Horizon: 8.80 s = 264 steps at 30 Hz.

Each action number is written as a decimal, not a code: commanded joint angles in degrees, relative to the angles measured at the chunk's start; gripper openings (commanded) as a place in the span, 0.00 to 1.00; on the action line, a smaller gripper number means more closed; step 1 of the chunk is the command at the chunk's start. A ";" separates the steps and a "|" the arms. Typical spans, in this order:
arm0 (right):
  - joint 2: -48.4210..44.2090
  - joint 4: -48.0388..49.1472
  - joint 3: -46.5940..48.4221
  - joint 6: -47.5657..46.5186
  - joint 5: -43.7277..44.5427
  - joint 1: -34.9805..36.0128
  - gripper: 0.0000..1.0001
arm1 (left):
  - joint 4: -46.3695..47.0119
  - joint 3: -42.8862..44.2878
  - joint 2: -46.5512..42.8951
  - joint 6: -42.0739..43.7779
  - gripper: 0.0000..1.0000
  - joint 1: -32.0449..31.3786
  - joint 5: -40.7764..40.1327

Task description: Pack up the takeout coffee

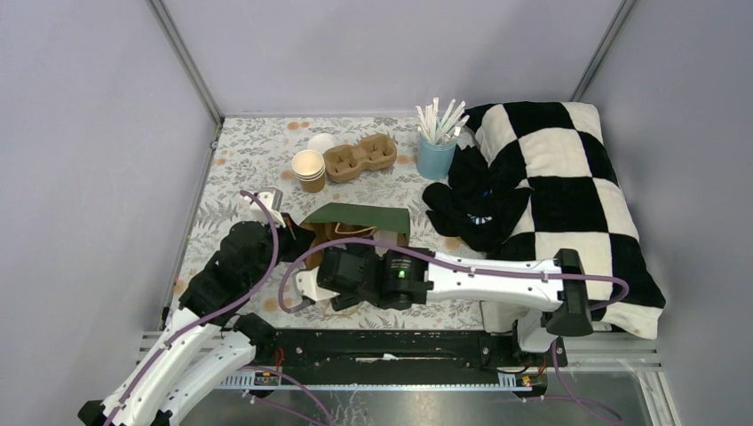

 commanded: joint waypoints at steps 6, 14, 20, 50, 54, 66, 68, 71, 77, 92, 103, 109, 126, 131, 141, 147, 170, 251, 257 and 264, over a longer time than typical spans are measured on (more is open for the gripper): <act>1.24 24.30 -9.51 -13.43 1.86 -4.34 0.49 | 4.74 -1.90 -2.93 0.69 0.00 0.06 2.63; -3.33 36.33 -21.22 -16.01 -2.24 -9.04 0.48 | 4.93 -1.83 -3.03 1.98 0.00 0.06 3.89; -1.97 39.95 -20.72 -14.41 -1.14 -12.20 0.48 | 4.35 -1.61 -2.63 2.17 0.00 0.06 5.63; -1.09 49.39 -25.84 -5.17 -9.74 -14.62 0.47 | 1.26 -2.98 -0.19 -6.69 0.00 0.10 -0.44; -1.08 49.26 -24.99 -4.18 -9.88 -14.70 0.47 | -1.36 -2.84 3.58 -9.06 0.00 0.06 -0.56; 3.25 48.42 -20.29 0.88 1.35 -15.31 0.47 | -1.35 -4.94 -5.33 -11.09 0.00 0.07 -0.42; 4.49 46.03 -18.98 1.71 2.70 -15.32 0.46 | -0.97 -4.95 -5.61 -10.70 0.00 0.06 -0.41; 5.03 45.00 -18.18 2.41 -1.36 -15.32 0.46 | -0.71 -5.29 -5.75 -10.62 0.00 0.06 -0.17; 8.40 41.38 -15.34 5.58 -3.83 -15.32 0.46 | 0.14 -5.95 -5.71 -10.44 0.00 0.06 0.76; 8.75 44.56 -19.12 10.30 -0.16 -17.69 0.46 | 0.10 -3.68 -4.02 -8.50 0.00 0.06 -0.01; 5.80 56.37 -27.53 -6.81 -10.67 -19.62 0.46 | -0.88 -1.38 -2.47 -5.90 0.00 0.07 -2.15; 9.13 56.37 -24.58 -7.92 -10.75 -19.67 0.46 | 0.30 -1.22 -1.95 -5.68 0.00 0.10 0.37; 10.97 38.46 -13.23 13.02 -5.12 -19.63 0.60 | 1.52 -1.63 -2.17 -6.55 0.00 0.06 3.08; 12.24 36.57 -10.10 17.65 -3.27 -19.63 0.51 | 1.69 -1.55 -2.31 -6.68 0.00 0.06 2.99; 12.76 33.31 -9.61 25.33 1.17 -19.28 0.49 | 2.78 -2.43 -2.48 -6.78 0.00 0.07 3.28; 14.95 31.69 -7.78 29.02 3.38 -18.58 0.47 | 2.64 -2.57 -2.55 -6.79 0.00 0.06 2.83; 24.50 27.49 -4.15 32.90 -0.24 -18.09 0.54 | 3.36 -3.31 -1.32 -7.74 0.00 0.06 3.89; 8.54 54.14 -17.83 29.80 -7.44 -18.58 0.55 | -0.30 0.38 2.22 -9.06 0.00 0.07 5.94; 11.19 56.93 -16.93 32.63 -5.21 -18.57 0.49 | -0.44 0.49 2.46 -8.67 0.00 0.06 6.37; 14.70 56.48 -13.03 35.23 -6.71 -18.58 0.39 | -2.04 0.95 1.74 -8.90 0.00 0.11 5.14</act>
